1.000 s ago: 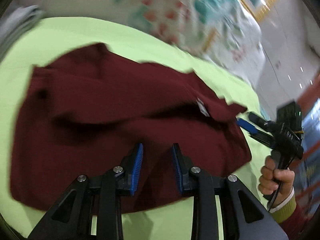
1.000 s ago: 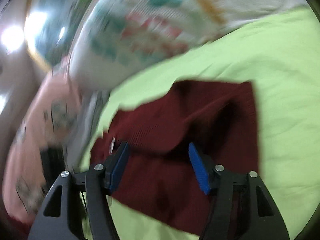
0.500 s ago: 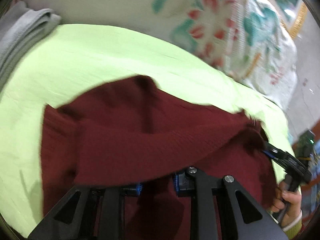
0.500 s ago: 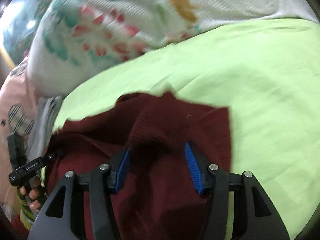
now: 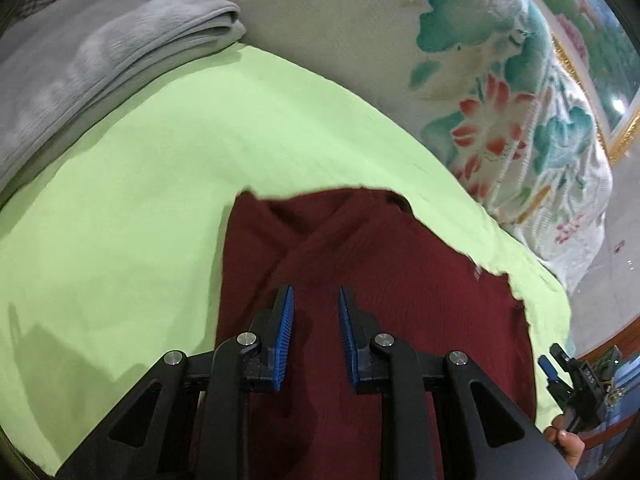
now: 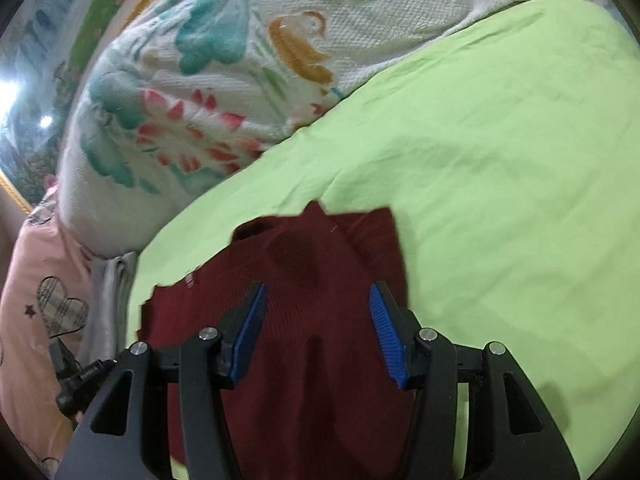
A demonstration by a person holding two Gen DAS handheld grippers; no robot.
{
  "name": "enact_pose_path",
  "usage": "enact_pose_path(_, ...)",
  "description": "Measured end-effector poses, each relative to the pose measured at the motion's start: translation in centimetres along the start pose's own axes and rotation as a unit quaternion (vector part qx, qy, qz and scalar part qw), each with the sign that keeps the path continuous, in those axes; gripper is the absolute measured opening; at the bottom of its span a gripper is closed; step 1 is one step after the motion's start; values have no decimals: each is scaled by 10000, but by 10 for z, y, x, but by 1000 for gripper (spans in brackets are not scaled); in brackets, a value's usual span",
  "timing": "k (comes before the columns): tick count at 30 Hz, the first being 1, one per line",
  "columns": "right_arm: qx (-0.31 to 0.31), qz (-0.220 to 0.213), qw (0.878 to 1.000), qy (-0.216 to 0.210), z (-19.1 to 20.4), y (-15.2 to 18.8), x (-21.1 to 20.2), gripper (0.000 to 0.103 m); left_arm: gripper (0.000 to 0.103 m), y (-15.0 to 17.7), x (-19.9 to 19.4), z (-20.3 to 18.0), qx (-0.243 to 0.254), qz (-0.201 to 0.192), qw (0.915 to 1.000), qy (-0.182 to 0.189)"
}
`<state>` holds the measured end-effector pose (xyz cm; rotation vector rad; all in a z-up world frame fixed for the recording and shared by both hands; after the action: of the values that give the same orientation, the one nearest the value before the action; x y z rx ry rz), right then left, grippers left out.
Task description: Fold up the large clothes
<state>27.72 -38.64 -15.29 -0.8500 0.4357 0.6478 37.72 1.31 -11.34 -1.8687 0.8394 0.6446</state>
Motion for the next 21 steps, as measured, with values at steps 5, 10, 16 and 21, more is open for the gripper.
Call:
enact_pose_path(5,-207,368,9986,-312,29,44,0,54,26,55,-33,-16,-26,192,9990,394)
enact_pose_path(10,-549,754,9942,-543,61,87,2,39,31,120,-54,-23,-45,572,9960,692)
enact_pose_path(16,-833,1022,9887,-720,95,114,13,33,36,163,-55,-12,-331,939,9919,790)
enact_pose_path(21,-1047,1111,9854,-752,122,119,28,33,41,158,-48,-5,-689,834,9901,890)
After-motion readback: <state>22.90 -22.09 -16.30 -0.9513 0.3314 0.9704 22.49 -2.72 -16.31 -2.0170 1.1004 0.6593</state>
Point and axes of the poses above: each gripper's, at about its wrist camera, not at the fingertips, and x roughly the way its jaws point, z to its left, y to its underside, the point moved 8 cm from there along x, roughly the way its jaws point, and after that the axes turned 5 degrees about -y, right-handed, at the moved point
